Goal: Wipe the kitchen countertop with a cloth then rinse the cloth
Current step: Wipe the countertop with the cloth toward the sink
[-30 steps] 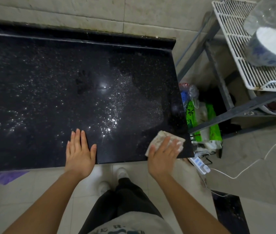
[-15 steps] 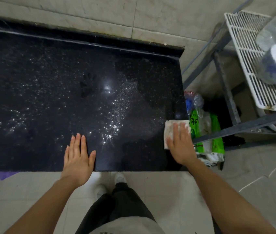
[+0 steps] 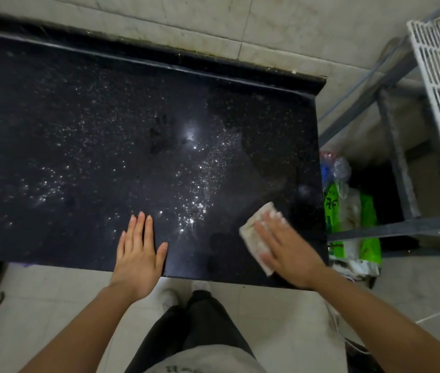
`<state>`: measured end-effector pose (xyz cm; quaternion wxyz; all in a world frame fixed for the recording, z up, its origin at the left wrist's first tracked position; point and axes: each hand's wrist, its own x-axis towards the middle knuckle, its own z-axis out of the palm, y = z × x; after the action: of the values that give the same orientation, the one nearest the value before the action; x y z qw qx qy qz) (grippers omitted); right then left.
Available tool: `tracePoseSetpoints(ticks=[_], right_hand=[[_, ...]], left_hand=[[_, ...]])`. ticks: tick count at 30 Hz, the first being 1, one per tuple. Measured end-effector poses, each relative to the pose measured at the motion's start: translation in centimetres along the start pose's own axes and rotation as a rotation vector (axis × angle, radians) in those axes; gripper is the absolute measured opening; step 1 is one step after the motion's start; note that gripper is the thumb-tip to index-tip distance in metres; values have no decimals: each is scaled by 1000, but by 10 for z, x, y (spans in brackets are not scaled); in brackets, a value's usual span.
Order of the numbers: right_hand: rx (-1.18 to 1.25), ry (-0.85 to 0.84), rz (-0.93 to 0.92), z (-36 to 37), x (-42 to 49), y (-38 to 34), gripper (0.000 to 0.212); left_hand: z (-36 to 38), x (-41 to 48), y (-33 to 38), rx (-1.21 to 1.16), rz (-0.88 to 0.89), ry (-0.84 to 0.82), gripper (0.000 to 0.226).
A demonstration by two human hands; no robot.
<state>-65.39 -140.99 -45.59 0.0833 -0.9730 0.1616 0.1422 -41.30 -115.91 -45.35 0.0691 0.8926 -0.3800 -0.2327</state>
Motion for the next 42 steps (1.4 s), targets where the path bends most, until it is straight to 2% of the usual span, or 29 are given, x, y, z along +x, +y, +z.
tracePoseSetpoints(ticks=[2, 5, 7, 8, 10, 13, 15, 18, 19, 21, 22, 24, 26, 27, 28, 29, 32, 34, 36, 38, 40, 42], right_hand=[[4, 26, 181, -8, 18, 38, 58], [158, 109, 606, -31, 55, 59, 74], [218, 118, 760, -35, 78, 55, 77], [212, 96, 751, -33, 85, 48, 81], [155, 31, 549, -23, 87, 21, 94], [50, 62, 177, -9, 60, -38, 65], [34, 83, -80, -9, 40, -58, 63], [-92, 5, -302, -18, 40, -19, 62], [-125, 11, -291, -22, 49, -1, 60], [-105, -23, -94, -31, 73, 35, 56], [-114, 19, 6, -35, 86, 50, 53], [-52, 130, 277, -46, 113, 66, 52], [80, 103, 608, -58, 137, 55, 62], [150, 129, 699, -56, 147, 43, 65], [172, 129, 700, -53, 152, 27, 67], [163, 140, 612, -45, 153, 9, 69], [80, 195, 155, -22, 126, -50, 64], [44, 177, -30, -14, 96, -78, 60], [0, 102, -168, -18, 78, -80, 61], [-77, 71, -294, -20, 82, -51, 63], [-130, 53, -224, -21, 101, -13, 61], [-87, 73, 34, -29, 126, 22, 56]], left_hand=[[1, 0, -1, 19, 0, -1, 76], [1, 1, 0, 14, -8, -6, 76], [1, 1, 0, 16, -6, -7, 75], [0, 0, 0, 17, -6, -6, 75], [0, 0, 0, 14, -6, -11, 77], [2, 1, -2, 14, -9, -4, 81], [4, 2, -3, 15, -3, 1, 83], [5, 1, -3, 9, -6, 9, 84], [6, 2, -4, 9, -7, 14, 84], [7, 2, -4, 6, -5, 27, 82], [8, 2, -4, 5, -5, 33, 81], [9, 2, -5, 10, -5, 38, 79], [9, 2, -5, 16, -3, 50, 77], [9, 2, -5, 18, -2, 57, 76], [9, 2, -4, 17, -1, 65, 75], [9, 2, -4, 14, 3, 72, 75], [10, 2, -6, 29, 16, 94, 74], [10, 2, -6, 27, 23, 117, 73], [10, 2, -6, 27, 26, 123, 72], [10, 2, -6, 33, 27, 128, 70], [9, 2, -7, 37, 24, 116, 67], [9, 3, -7, 60, 17, 116, 65]])
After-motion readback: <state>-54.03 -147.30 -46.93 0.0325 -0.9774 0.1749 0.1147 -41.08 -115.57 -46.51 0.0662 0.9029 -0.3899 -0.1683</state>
